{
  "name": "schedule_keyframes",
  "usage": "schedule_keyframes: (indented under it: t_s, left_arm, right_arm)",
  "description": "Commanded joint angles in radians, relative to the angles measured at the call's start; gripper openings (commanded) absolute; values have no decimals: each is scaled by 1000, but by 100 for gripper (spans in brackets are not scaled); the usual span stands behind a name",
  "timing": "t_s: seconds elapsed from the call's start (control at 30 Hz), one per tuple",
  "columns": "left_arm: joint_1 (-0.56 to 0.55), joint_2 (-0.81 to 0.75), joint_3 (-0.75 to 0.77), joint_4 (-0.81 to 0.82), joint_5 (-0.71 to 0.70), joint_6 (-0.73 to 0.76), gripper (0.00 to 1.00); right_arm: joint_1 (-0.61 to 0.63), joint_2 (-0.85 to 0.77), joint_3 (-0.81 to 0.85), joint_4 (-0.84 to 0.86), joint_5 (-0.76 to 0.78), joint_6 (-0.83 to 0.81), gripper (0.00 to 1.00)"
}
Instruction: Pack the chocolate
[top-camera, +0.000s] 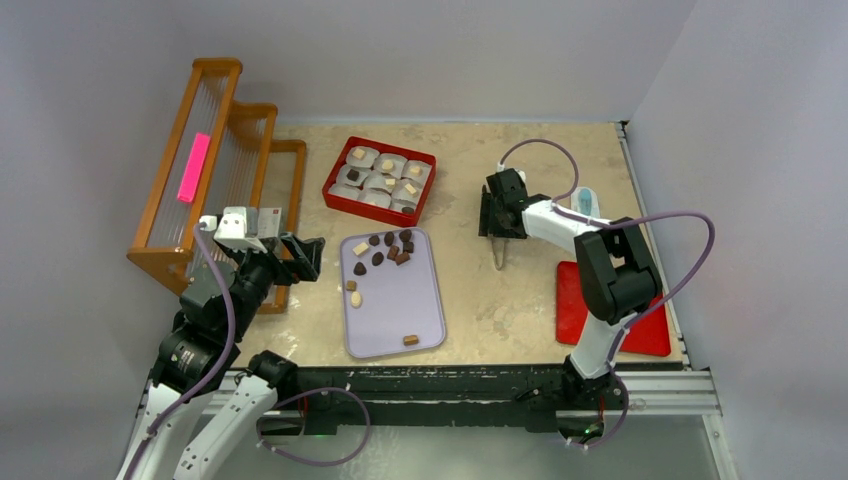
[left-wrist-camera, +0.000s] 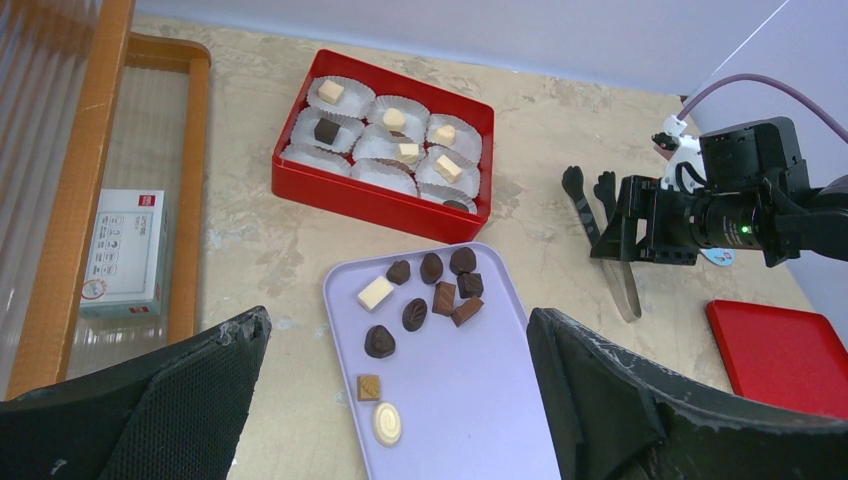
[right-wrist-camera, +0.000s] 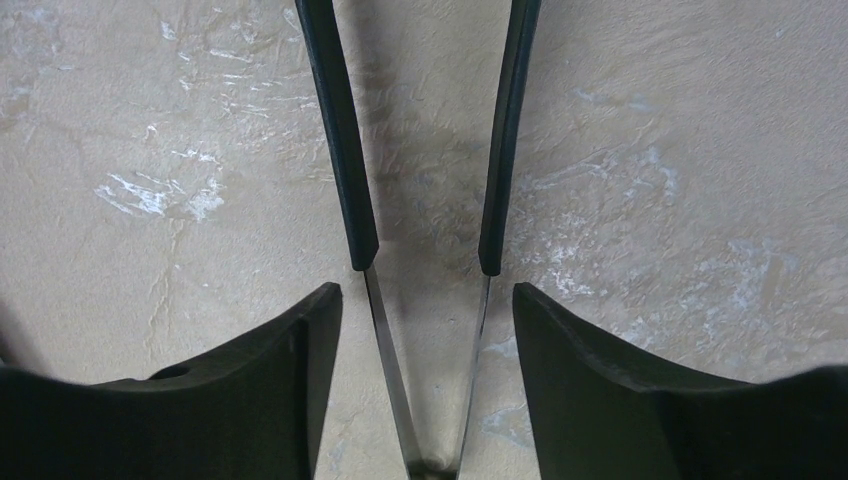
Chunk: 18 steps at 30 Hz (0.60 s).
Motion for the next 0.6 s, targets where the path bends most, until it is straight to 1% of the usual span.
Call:
schedule_keyframes:
  t_s: [0.0,0.17,0.27,0.33,0.47,0.57]
  left_arm:
    - [-3,4,-6,37,1,-7,100]
    - [-3,2,-5,35,-1,-7,100]
    - [-3,1,-4,35,0,-8,100]
    - [-3,1,-5,36,2,-7,100]
    - [-3,0,-6,37,5,-8,100]
    - [-3,-4,-5,34,5,-7,100]
  right_arm:
    - [-3,-96,21,-48,14,35,70]
    - [-7,-199,-27,-107,45,81,70]
    - [-16,-264,-58,-162,78,121,67]
    - [-20,-305,-78,-199,111,150,64]
    - [-23,-382,-135,-255,155,233,51]
    - [-24,-438,-181,-302,193,279,49]
